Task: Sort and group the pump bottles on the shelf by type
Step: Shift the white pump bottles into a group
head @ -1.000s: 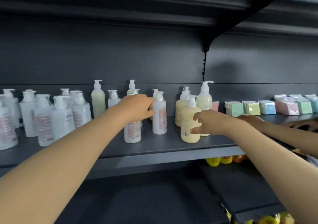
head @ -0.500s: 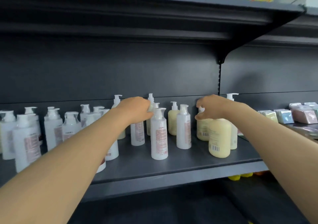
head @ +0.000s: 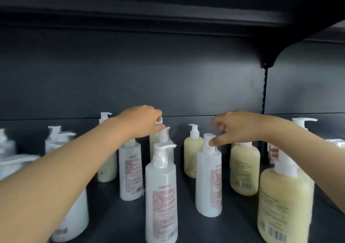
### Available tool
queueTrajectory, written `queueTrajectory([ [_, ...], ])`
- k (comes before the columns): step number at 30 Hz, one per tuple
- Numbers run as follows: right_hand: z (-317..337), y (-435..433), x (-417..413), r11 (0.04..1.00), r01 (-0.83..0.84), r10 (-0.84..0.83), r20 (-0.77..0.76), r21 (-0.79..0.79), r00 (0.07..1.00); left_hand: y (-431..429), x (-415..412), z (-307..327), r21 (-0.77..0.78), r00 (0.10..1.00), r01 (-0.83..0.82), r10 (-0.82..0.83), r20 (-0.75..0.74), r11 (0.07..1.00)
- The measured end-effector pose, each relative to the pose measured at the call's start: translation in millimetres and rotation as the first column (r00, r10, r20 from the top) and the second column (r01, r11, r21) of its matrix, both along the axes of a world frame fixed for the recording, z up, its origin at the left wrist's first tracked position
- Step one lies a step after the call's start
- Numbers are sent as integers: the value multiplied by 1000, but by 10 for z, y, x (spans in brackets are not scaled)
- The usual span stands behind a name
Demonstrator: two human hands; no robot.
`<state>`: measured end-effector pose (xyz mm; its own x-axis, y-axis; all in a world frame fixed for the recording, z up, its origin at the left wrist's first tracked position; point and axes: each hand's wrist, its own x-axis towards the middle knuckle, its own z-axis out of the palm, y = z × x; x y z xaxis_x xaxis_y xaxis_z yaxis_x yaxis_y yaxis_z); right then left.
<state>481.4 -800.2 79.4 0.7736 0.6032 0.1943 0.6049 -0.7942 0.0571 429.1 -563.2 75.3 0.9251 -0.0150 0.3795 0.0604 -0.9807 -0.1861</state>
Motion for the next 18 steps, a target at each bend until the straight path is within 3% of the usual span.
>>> queueTrajectory([
  [6,-61,7,88,990,-74,99,-227,119,969,36,426,-245,-299,998,60,-47,51,952],
  [11,-294,79,24,951,-45,121,-235,304,964,29,605,-525,-535,996,51,-2,92,843],
  [14,-442,109,30,890,52,95,-298,453,950,46,648,-650,-691,985,146,-40,167,708],
  [18,-655,176,23,715,162,207,-427,680,880,-9,674,-805,-856,973,227,-61,224,464],
])
